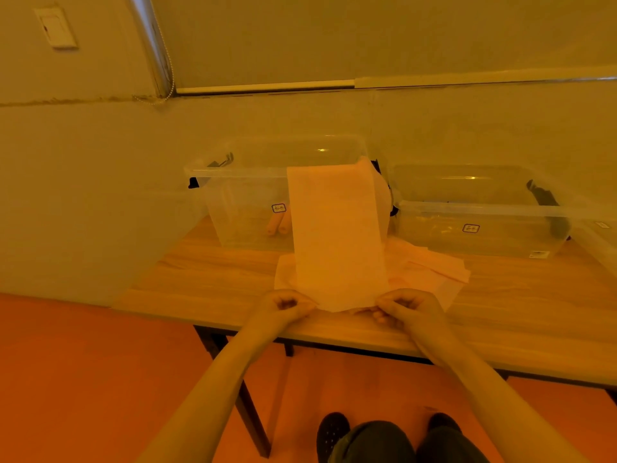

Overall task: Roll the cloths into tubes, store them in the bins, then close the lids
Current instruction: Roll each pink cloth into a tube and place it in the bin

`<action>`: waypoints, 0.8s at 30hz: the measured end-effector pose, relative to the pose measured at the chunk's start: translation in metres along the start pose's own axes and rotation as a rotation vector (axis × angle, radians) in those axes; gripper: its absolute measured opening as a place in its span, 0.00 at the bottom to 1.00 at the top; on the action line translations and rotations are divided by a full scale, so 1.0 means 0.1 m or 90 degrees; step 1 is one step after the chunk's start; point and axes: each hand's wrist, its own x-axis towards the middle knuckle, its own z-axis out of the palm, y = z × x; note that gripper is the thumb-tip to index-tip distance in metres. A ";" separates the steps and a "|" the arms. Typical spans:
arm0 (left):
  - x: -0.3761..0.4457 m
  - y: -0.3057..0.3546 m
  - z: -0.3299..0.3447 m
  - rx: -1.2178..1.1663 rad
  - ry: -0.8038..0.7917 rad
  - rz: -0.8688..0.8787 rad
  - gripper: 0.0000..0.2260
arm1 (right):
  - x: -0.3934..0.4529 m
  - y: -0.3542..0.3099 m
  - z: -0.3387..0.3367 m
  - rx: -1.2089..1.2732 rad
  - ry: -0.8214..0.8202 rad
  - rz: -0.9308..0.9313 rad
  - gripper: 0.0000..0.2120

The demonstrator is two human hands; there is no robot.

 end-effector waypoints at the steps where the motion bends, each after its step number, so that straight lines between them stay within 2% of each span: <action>1: 0.00 -0.01 0.01 -0.001 0.013 -0.001 0.07 | 0.00 0.00 0.00 0.004 0.000 0.005 0.03; 10: -0.01 -0.03 0.13 -0.044 0.097 -0.028 0.04 | -0.01 0.03 0.03 0.099 0.054 0.050 0.05; 15: -0.01 -0.03 0.10 -0.046 0.099 -0.048 0.05 | -0.03 0.00 0.08 0.070 0.080 0.056 0.05; 20: 0.02 -0.06 0.07 -0.052 0.098 -0.051 0.12 | -0.03 -0.03 0.11 0.082 0.124 0.054 0.09; 24: -0.01 -0.07 0.04 -0.058 0.057 -0.017 0.12 | -0.05 -0.02 0.09 0.085 0.102 0.043 0.08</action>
